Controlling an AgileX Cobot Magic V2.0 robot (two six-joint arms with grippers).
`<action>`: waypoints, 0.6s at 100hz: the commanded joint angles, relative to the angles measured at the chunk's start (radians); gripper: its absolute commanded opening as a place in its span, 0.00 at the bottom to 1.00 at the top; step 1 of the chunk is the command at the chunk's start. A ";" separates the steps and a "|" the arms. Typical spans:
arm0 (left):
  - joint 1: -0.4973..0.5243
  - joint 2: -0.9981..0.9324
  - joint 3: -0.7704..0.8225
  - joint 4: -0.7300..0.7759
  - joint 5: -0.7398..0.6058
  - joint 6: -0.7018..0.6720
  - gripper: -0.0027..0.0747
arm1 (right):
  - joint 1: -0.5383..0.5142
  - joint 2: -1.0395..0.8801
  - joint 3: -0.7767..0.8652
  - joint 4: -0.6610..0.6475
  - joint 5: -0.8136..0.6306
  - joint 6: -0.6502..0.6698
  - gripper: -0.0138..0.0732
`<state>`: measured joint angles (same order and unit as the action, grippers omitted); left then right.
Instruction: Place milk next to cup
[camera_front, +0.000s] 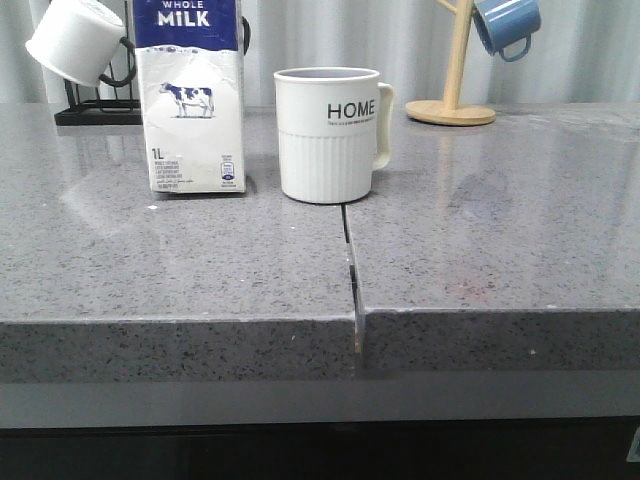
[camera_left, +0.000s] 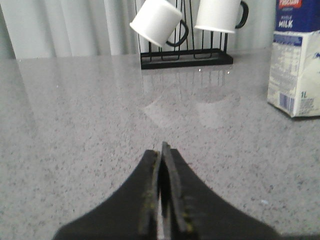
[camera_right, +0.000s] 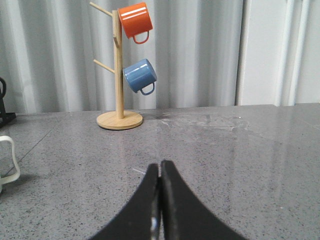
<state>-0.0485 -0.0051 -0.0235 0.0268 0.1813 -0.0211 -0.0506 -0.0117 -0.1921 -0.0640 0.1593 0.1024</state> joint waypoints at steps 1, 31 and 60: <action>0.009 -0.033 0.009 -0.018 -0.099 -0.007 0.01 | -0.006 0.007 -0.025 -0.001 -0.072 -0.009 0.08; 0.011 -0.033 0.067 -0.067 -0.101 0.044 0.01 | -0.006 0.007 -0.025 -0.001 -0.073 -0.009 0.08; 0.010 -0.033 0.067 -0.067 -0.101 0.044 0.01 | -0.006 0.007 -0.025 -0.001 -0.073 -0.009 0.08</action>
<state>-0.0410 -0.0051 0.0022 -0.0284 0.1558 0.0200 -0.0506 -0.0134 -0.1921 -0.0640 0.1612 0.1024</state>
